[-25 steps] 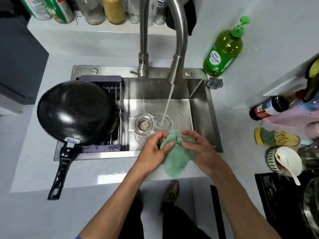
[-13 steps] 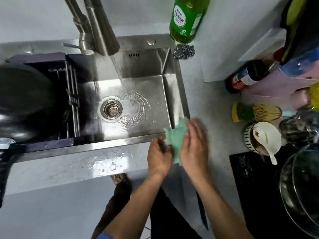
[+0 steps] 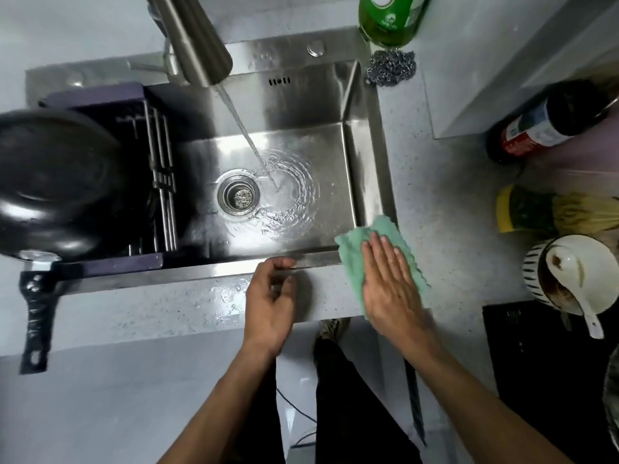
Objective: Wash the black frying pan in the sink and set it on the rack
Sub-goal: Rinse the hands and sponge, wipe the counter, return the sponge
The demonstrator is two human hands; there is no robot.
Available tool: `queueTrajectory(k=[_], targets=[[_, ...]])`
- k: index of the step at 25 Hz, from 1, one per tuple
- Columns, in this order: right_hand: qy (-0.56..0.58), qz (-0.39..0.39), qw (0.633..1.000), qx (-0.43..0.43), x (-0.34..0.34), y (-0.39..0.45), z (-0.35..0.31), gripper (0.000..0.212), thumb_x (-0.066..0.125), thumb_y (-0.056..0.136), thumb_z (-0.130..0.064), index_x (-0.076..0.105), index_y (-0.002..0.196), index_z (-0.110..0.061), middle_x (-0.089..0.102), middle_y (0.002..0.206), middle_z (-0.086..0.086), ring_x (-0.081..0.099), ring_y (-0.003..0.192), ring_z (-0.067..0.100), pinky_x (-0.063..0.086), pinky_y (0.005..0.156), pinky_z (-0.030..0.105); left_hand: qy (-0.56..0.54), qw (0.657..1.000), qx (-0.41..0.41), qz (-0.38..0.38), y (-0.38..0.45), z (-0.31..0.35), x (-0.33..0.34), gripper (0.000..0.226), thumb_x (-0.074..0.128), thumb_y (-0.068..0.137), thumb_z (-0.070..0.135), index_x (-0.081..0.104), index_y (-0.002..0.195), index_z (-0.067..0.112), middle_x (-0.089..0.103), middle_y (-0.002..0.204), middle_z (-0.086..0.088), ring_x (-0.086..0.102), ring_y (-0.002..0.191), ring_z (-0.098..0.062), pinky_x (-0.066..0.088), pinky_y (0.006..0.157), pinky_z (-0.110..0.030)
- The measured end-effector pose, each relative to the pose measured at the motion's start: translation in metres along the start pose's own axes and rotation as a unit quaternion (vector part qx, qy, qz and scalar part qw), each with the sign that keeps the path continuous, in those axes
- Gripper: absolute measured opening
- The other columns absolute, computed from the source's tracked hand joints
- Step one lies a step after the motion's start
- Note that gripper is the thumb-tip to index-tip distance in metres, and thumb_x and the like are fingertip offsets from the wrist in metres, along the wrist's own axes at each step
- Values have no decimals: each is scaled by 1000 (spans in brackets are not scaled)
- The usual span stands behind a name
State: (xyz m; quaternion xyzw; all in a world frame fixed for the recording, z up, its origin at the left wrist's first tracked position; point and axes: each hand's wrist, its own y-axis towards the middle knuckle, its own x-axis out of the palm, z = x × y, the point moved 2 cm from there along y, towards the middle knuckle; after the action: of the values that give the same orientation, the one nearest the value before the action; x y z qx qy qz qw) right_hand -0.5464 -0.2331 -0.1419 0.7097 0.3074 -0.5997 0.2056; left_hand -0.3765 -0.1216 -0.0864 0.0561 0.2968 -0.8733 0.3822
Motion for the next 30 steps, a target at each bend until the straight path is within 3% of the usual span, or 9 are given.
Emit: queueTrajectory(k=[4, 7, 13, 15, 18, 20, 23, 27, 30], targets=[[39, -40, 995, -80, 27, 10, -120, 67, 32, 94, -30, 25, 156, -6, 17, 165, 12, 13, 153, 30, 12, 123, 47, 11, 998, 10, 59, -6, -7, -31, 23, 55, 92, 0, 64, 99, 20, 68, 99, 6, 63, 82, -14, 56, 68, -29], [12, -63, 989, -135, 30, 9, -128, 67, 31, 95, -38, 27, 156, -11, 18, 165, 8, 16, 153, 29, 12, 122, 48, 30, 994, 8, 101, -14, -16, -69, 33, 51, 91, -4, 66, 98, 24, 67, 103, 7, 64, 89, -15, 56, 73, -34], [-29, -40, 997, 53, 11, -4, -30, 65, 26, 99, -35, 21, 155, -2, 20, 162, 21, 22, 149, 39, 19, 120, 57, 12, 988, -18, 153, 0, -43, -141, 32, 53, 91, -3, 66, 96, 25, 68, 103, 8, 64, 91, -16, 57, 82, -43], [-13, -33, 997, 65, 21, 0, -92, 65, 27, 99, -30, 22, 153, 5, 19, 161, 26, 20, 149, 41, 18, 121, 55, 12, 986, -2, 166, 1, -46, -164, 33, 54, 92, -1, 65, 94, 29, 67, 101, 9, 64, 90, -13, 56, 80, -35], [33, -45, 998, -37, 56, 3, -242, 67, 25, 98, -34, 19, 154, 2, 15, 163, 22, 15, 152, 36, 10, 123, 48, 18, 981, 21, 190, -3, -58, -216, 42, 54, 91, -1, 64, 86, 39, 67, 98, 11, 63, 84, -5, 52, 71, -19], [21, -61, 994, -86, 67, 8, -306, 66, 22, 99, -36, 17, 156, -3, 12, 164, 18, 10, 153, 32, 9, 123, 46, 39, 976, 30, 212, -3, -68, -259, 37, 56, 90, -1, 64, 89, 36, 66, 99, 6, 62, 87, -6, 52, 74, -24], [-19, -71, 991, -109, 70, 8, -282, 64, 23, 101, -38, 26, 154, -3, 21, 162, 18, 23, 150, 35, 14, 120, 46, 236, 939, 35, 248, 9, -89, -322, 25, 59, 83, 12, 62, 106, 23, 59, 111, -4, 53, 102, -26, 47, 86, -44], [-45, -46, 997, 33, 58, -4, -215, 66, 16, 105, -39, 21, 153, 6, 20, 159, 28, 23, 148, 44, 20, 119, 58, 331, 917, -62, 215, 18, -128, -372, 47, 68, 83, 30, 50, 126, 22, 52, 121, -6, 50, 106, -31, 40, 87, -45], [-21, -20, 992, 124, 63, 0, -283, 65, 22, 103, -35, 18, 153, 6, 21, 158, 32, 19, 148, 44, 20, 119, 59, 267, 947, -71, 164, 18, -150, -388, 40, 67, 86, 32, 54, 123, 22, 62, 109, 1, 60, 92, -23, 48, 80, -38]])
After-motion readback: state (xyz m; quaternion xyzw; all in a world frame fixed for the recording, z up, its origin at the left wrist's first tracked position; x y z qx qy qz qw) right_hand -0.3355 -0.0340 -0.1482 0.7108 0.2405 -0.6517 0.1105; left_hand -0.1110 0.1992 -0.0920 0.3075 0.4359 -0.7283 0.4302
